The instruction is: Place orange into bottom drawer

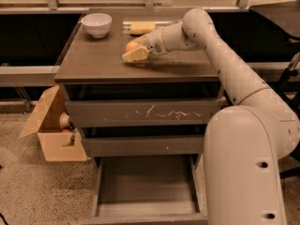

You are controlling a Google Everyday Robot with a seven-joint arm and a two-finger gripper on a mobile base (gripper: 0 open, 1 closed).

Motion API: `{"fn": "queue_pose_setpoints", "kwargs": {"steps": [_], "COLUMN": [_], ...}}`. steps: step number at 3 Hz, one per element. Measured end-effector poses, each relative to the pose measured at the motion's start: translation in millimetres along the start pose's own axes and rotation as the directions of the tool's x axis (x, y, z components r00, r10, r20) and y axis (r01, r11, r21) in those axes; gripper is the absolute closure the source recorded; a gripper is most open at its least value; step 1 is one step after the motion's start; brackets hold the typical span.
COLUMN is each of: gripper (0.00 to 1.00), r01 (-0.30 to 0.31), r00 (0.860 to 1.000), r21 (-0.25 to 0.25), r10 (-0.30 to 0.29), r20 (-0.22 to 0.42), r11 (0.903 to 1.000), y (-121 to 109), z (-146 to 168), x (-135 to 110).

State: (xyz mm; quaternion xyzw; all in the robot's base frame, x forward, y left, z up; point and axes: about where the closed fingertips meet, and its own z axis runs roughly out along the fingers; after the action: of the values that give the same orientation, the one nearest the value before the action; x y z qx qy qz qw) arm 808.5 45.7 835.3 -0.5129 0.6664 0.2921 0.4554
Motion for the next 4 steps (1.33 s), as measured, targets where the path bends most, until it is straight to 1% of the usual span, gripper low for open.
{"fn": "queue_pose_setpoints", "kwargs": {"steps": [1, 2, 3, 4], "gripper": [0.70, 0.93, 1.00, 1.00], "r01": [-0.004, 0.049, 0.116, 0.116], "r00": [1.000, 0.998, 0.987, 0.987], "r21": [0.005, -0.030, -0.086, -0.086], "r10": [0.004, -0.048, -0.105, -0.105], "r20": [-0.030, 0.033, 0.123, 0.123], "r11": [1.0000, 0.9984, 0.9895, 0.9895], "y": [-1, 18, 45, 45], "z": [-3, -29, -50, -50], "x": [6, -26, -64, -64]}}
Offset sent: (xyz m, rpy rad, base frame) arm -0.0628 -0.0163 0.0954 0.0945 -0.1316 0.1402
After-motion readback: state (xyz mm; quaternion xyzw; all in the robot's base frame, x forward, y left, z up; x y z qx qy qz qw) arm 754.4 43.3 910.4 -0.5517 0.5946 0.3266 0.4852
